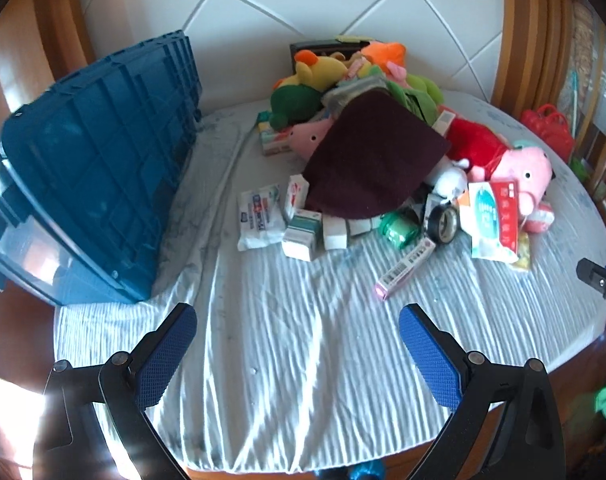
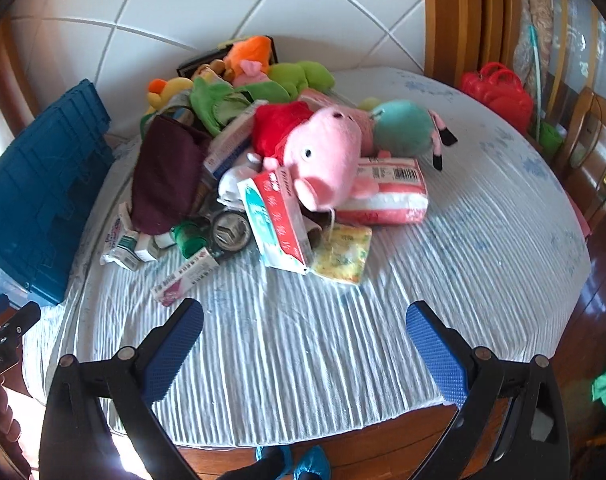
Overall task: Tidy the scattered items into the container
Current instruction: 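Grasp a white barcode tube box with left tool while right tool grasps a white box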
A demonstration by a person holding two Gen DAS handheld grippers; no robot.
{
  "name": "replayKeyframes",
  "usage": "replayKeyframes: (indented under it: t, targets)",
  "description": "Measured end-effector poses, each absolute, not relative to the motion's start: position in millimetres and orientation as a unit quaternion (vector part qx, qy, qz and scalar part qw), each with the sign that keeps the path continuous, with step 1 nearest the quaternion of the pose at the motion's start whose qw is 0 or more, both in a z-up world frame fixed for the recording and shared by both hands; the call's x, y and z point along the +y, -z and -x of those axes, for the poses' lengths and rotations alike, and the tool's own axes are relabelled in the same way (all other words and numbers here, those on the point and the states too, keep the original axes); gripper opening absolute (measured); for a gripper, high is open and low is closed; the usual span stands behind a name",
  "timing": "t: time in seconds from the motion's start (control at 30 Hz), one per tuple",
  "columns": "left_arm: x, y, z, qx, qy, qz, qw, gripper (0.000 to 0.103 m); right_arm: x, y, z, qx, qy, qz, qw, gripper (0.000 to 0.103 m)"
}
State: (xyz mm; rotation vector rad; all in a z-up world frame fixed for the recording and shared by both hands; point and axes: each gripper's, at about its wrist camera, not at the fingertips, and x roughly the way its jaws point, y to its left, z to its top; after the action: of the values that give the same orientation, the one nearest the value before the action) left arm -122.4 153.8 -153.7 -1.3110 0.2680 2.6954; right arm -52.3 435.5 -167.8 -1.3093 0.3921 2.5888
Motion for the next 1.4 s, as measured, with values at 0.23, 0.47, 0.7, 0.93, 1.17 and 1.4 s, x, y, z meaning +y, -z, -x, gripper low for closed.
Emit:
replayKeyframes:
  t: [0.23,0.47,0.7,0.93,1.17,1.4]
  targets:
    - [193.1,214.4,176.3,0.124,-0.861,0.476,0.134,0.100,449.1,203.7,74.2,0.153,-0.849,0.484,0.148,0.103]
    - [227.6,261.5,210.7,0.155,-0.828,0.508,0.179,0.083,448.1,222.9,103.5,0.161,-0.841,0.494,0.151,0.103]
    - [251.6,281.3,219.5,0.160,-0.815,0.525,0.186,0.082,430.8,224.1,147.1,0.122,-0.852,0.498,0.108,0.080]
    - [263.5,286.1,220.1,0.158,-0.809,0.533,0.189,0.044,428.9,230.8,175.2,0.100,-0.860,0.495,0.081,0.080]
    - [259.3,273.8,212.2,0.141,-0.811,0.535,0.192,0.034,403.0,233.9,187.5,0.099,-0.856,0.507,0.020,0.024]
    - [254.7,260.0,204.2,0.124,-0.813,0.534,0.194,0.026,397.5,240.4,195.6,0.096,-0.857,0.506,0.014,0.024]
